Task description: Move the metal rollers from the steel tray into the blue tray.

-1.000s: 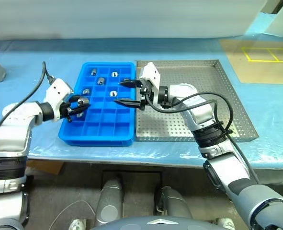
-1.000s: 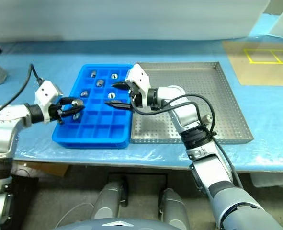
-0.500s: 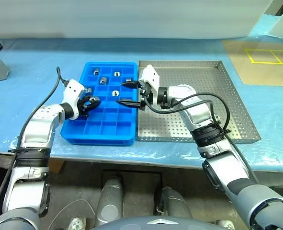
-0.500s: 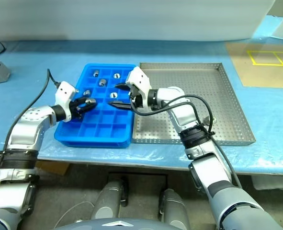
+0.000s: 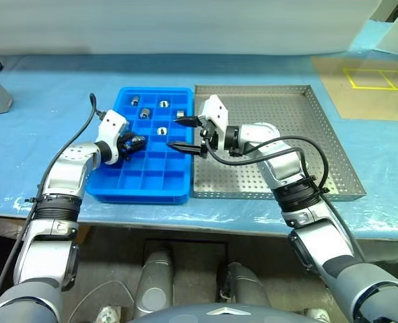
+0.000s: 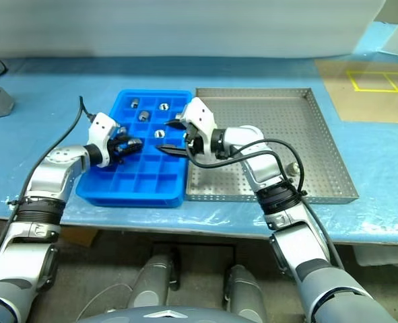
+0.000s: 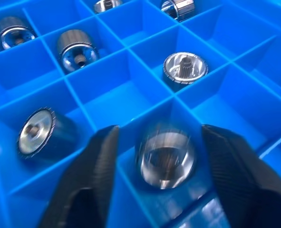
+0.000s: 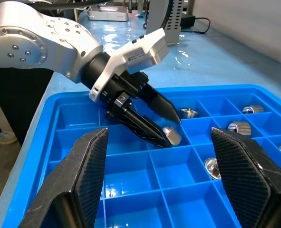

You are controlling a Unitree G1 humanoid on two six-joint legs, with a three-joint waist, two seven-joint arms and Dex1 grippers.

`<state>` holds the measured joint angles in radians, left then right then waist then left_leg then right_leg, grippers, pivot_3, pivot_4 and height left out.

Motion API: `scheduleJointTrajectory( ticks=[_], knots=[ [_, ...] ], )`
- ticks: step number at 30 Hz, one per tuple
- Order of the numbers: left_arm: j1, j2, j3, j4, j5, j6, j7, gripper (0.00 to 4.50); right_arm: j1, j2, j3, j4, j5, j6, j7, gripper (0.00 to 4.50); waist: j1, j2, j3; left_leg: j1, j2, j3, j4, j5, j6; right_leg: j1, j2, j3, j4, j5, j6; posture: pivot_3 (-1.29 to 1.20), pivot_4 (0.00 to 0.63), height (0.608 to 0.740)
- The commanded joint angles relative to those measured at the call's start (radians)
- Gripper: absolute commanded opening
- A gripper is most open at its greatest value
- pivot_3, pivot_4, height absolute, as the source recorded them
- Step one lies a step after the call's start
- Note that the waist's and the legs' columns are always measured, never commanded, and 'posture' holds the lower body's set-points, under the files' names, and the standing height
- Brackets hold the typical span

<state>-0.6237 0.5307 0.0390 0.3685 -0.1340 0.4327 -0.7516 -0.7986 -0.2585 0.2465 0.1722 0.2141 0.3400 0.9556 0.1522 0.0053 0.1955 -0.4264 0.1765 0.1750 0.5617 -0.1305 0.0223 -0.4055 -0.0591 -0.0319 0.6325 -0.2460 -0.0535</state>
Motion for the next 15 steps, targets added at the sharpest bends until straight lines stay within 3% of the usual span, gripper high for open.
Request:
scheduleJointTrajectory(
  ticks=[1,10,15],
  knots=[
    [-0.016,0.004,-0.008,-0.027,-0.009,-0.011,-0.014,3.3,-0.002,-0.001,-0.015,-0.053,0.012,-0.002,-0.004,3.53,0.0,0.0,0.0,0.0,0.0,0.0,0.001,0.0,0.0,0.0,0.0,0.0,0.001,0.0,0.0,0.13,0.15,0.74],
    [0.011,0.026,0.005,-0.285,-0.124,0.021,-0.133,3.3,0.015,-0.027,-0.033,-0.067,0.014,0.011,-0.022,3.53,-0.003,0.0,0.0,0.001,0.0,0.0,0.002,0.001,-0.001,-0.001,-0.001,0.001,0.005,0.0,0.0,0.09,0.15,0.74],
    [-0.06,-0.004,-0.021,-0.297,-0.164,0.018,-0.172,3.3,0.066,-0.115,-0.086,-0.105,0.008,0.049,-0.051,3.53,-0.007,0.0,0.0,0.001,0.0,0.001,0.002,0.001,0.0,-0.001,0.0,0.001,0.005,0.0,0.0,0.01,0.15,0.74]
  ],
)
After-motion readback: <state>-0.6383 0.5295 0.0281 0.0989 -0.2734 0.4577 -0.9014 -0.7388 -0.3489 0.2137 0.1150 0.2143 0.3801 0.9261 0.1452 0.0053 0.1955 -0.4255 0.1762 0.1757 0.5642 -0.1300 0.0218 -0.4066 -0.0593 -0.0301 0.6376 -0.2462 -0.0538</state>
